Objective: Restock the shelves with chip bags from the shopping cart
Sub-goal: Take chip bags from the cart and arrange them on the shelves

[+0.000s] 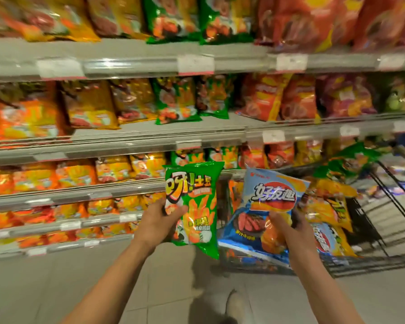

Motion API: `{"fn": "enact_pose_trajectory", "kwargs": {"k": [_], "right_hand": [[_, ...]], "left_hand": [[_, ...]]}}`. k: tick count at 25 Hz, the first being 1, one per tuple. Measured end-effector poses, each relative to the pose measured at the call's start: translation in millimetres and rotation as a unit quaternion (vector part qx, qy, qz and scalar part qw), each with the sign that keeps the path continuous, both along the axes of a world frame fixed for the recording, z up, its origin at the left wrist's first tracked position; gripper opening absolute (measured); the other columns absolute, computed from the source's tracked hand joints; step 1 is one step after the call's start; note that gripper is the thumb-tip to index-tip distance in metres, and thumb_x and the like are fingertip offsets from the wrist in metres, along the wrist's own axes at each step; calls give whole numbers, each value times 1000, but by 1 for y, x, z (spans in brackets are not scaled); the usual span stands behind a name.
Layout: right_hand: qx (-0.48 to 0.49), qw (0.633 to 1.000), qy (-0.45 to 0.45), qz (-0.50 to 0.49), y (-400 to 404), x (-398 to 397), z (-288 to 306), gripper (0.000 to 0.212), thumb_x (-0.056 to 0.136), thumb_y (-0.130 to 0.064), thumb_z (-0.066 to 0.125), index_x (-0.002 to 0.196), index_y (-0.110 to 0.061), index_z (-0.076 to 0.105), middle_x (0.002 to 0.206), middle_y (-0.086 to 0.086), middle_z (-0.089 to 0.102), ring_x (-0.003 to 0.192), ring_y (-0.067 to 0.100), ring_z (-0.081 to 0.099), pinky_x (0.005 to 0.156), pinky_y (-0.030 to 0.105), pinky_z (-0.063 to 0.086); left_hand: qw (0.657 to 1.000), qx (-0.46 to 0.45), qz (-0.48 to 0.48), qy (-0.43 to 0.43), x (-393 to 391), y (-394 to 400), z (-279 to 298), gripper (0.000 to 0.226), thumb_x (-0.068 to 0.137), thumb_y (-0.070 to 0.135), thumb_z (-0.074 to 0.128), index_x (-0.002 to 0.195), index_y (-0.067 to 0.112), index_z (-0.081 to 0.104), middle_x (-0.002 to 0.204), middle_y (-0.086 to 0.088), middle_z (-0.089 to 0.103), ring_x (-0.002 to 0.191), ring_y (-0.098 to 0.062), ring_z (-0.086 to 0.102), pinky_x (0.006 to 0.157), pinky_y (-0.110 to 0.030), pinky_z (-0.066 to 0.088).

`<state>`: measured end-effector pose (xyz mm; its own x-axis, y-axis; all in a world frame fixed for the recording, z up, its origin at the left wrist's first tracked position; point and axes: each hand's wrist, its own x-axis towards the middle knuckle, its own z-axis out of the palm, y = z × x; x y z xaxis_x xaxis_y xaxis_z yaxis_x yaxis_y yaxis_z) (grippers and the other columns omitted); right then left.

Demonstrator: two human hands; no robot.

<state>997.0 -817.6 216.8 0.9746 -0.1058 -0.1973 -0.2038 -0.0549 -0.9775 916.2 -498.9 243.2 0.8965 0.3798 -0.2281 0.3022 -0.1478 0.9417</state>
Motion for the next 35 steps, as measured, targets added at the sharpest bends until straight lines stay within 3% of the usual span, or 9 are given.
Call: {"fn": "enact_pose_trajectory", "kwargs": {"k": [3,7,9,13,18,23,28,32,35], "right_hand": [[11,999,-13,42,33,1,17,42,82,-38,82,120,-36,63,120,-4,71,105,19,70,79,38,59],[13,998,-26,61,52,17,30,30,77,-43,81,101,-47,63,107,-10,72,81,3,73,59,20,55],[22,998,-30,58,51,33,29,33,79,-41,81,106,-45,61,109,-10,71,83,5,73,61,22,56],[22,998,-37,51,37,81,36,46,82,-41,78,122,-34,57,115,-9,67,99,15,69,73,32,57],[19,998,-59,33,8,156,57,45,81,-42,78,119,-35,55,87,-42,64,76,-19,64,49,6,48],[15,997,-56,52,2,206,64,39,71,-54,78,106,-46,62,93,-34,69,84,-7,69,58,12,53],[29,995,-42,88,14,224,59,42,68,-50,81,106,-49,65,106,-15,73,92,8,72,67,24,56],[22,993,-41,112,25,227,60,33,71,-46,80,99,-56,65,105,-23,69,89,-9,65,74,26,49],[30,992,-43,118,28,230,57,38,72,-45,81,107,-43,65,110,-11,71,92,-1,67,74,26,50]], "left_hand": [[998,-4,47,-38,-11,24,17,14,91,29,74,96,16,71,81,-4,78,74,-26,76,69,-52,63],[994,-11,74,-77,4,32,26,14,90,34,75,99,25,68,85,-14,74,72,-24,74,56,-42,63],[994,11,75,-84,26,30,28,18,88,40,76,99,30,66,80,-17,67,60,-16,65,51,-42,62],[990,19,58,-126,90,17,41,16,87,38,77,98,35,65,72,-11,63,57,-18,62,50,-46,61],[977,60,105,-177,171,25,70,21,87,36,77,96,29,59,65,4,60,50,-13,58,49,-33,52],[968,35,141,-206,241,22,93,22,87,33,77,91,29,56,68,7,63,56,-12,61,51,-36,56],[970,60,147,-184,294,-3,96,27,85,37,79,96,21,60,89,-11,70,78,-32,72,60,-55,62],[975,78,122,-172,323,-19,88,27,88,33,76,99,10,68,77,-9,70,67,-29,71,57,-52,61],[979,45,138,-143,339,-17,84,14,90,27,75,96,17,68,75,-11,67,65,-27,64,56,-49,62]]}}
